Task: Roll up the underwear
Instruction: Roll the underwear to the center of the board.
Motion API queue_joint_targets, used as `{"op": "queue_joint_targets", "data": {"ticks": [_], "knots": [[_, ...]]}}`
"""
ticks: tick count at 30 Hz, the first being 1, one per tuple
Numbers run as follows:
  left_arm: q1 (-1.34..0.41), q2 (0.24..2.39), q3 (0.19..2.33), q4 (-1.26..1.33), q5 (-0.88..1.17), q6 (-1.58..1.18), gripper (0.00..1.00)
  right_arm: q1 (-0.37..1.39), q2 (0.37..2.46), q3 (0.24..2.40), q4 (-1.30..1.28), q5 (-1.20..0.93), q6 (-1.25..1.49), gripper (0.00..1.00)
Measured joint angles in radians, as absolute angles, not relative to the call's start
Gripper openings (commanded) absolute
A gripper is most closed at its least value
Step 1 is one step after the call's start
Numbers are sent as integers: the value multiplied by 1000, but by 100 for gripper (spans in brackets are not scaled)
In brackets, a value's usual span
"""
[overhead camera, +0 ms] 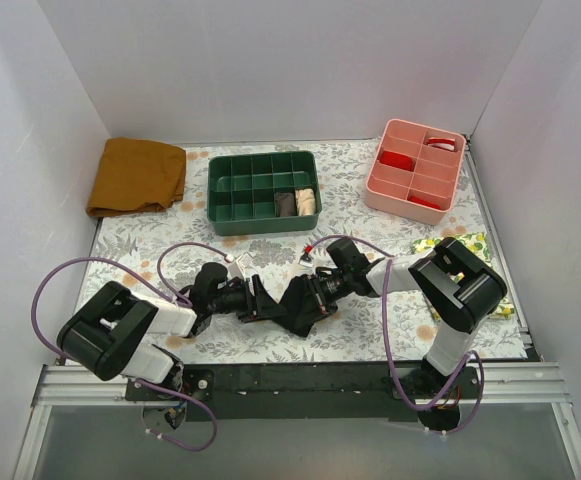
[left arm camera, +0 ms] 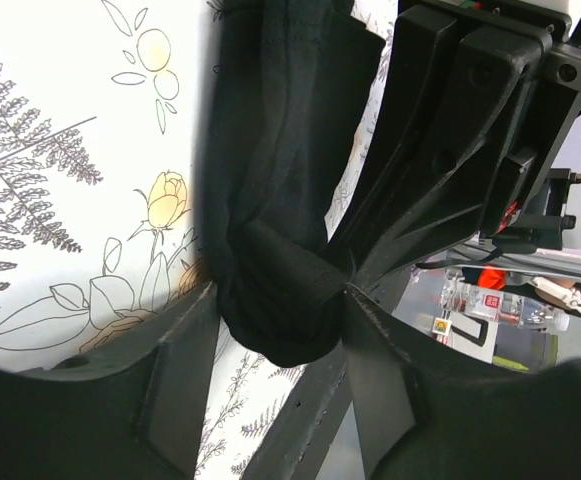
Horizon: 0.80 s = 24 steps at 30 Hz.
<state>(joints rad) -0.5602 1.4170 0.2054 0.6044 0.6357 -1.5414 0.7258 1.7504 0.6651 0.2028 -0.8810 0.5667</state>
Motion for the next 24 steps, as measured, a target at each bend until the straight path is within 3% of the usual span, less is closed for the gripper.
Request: {"op": "queue_joint_targets", "data": {"ticks": [5, 9, 10, 13, 16, 23, 24], "knots": [[-560, 1419, 205, 614, 638, -1542, 35, 725, 1755, 675, 183, -883, 561, 1], [-560, 1419, 205, 622, 641, -1546, 18, 726, 1755, 678, 176, -883, 554, 1], [-561, 1419, 205, 622, 641, -1547, 9, 726, 1755, 678, 176, -883, 553, 1], [-561, 1419, 217, 608, 641, -1548, 0, 726, 1755, 678, 175, -882, 550, 1], [-564, 1429, 245, 573, 643, -1545, 0, 726, 1742, 678, 163, -869, 546, 14], [-592, 1455, 352, 418, 612, -1530, 0, 736, 1587, 658, 70, -681, 514, 53], [-596, 1457, 367, 390, 603, -1530, 0, 742, 1551, 657, 49, -634, 498, 54]]}}
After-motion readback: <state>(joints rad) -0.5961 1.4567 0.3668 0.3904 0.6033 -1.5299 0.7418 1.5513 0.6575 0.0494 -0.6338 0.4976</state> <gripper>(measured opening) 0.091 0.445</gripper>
